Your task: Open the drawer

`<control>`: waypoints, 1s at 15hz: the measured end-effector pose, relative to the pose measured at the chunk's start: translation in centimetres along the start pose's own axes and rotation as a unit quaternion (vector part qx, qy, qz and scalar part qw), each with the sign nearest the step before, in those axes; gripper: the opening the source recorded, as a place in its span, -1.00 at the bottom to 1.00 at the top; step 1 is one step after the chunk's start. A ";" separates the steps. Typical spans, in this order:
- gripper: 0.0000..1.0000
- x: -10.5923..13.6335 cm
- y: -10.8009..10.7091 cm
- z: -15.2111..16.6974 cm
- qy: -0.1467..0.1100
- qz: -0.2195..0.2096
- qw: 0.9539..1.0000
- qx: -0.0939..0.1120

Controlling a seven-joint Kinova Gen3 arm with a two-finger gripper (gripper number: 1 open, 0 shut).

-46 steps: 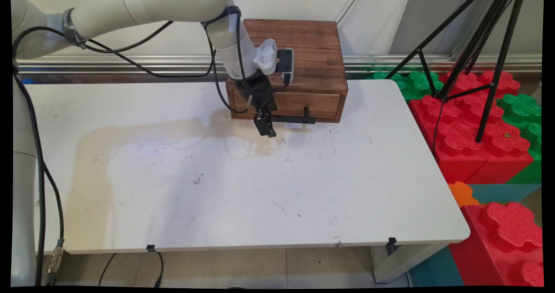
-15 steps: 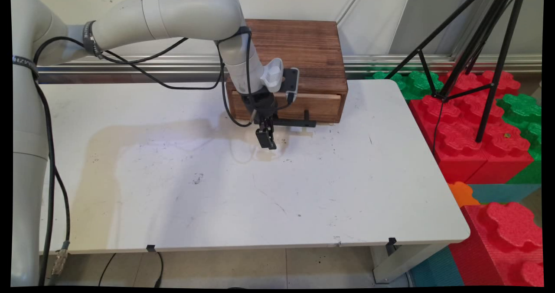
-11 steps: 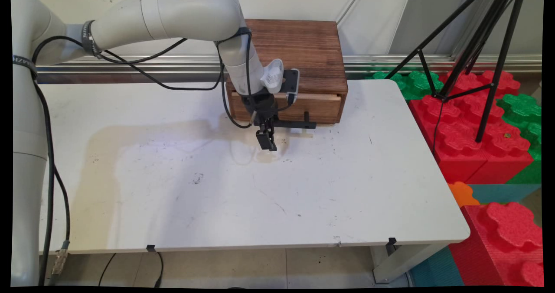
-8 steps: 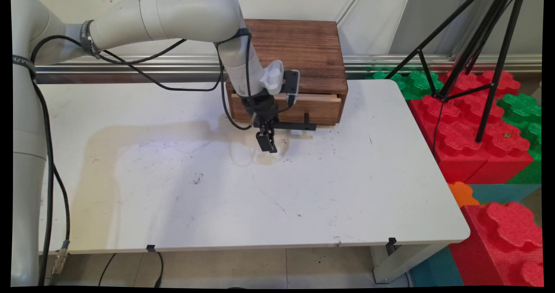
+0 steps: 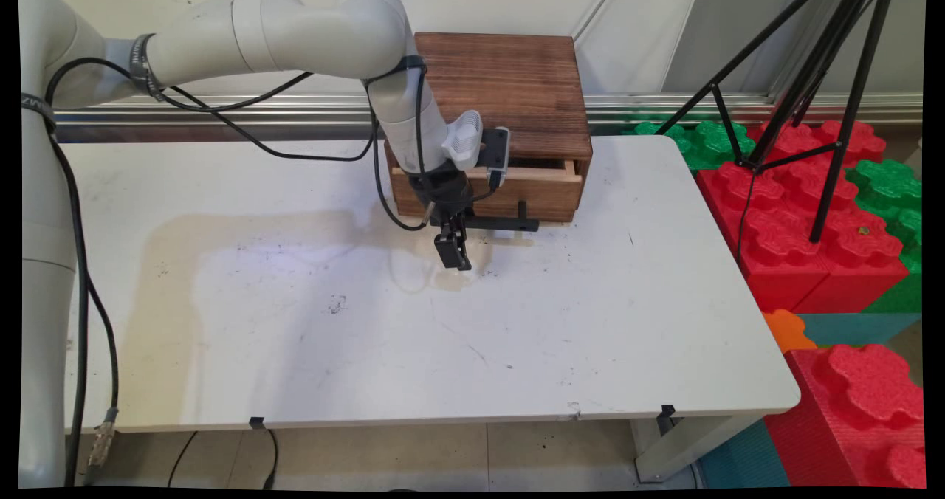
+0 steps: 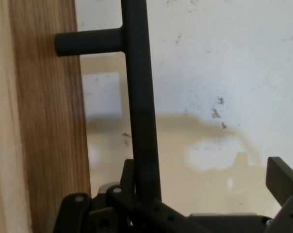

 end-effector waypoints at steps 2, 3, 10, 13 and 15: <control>1.00 0.0 0.4 0.0 0.001 0.000 1.000 -0.002; 1.00 0.1 0.6 0.0 0.001 0.000 1.000 -0.004; 1.00 0.3 2.0 0.0 0.004 -0.004 1.000 -0.011; 1.00 0.5 2.6 0.0 0.006 -0.005 1.000 -0.015; 1.00 0.5 3.0 -0.1 0.007 -0.007 1.000 -0.017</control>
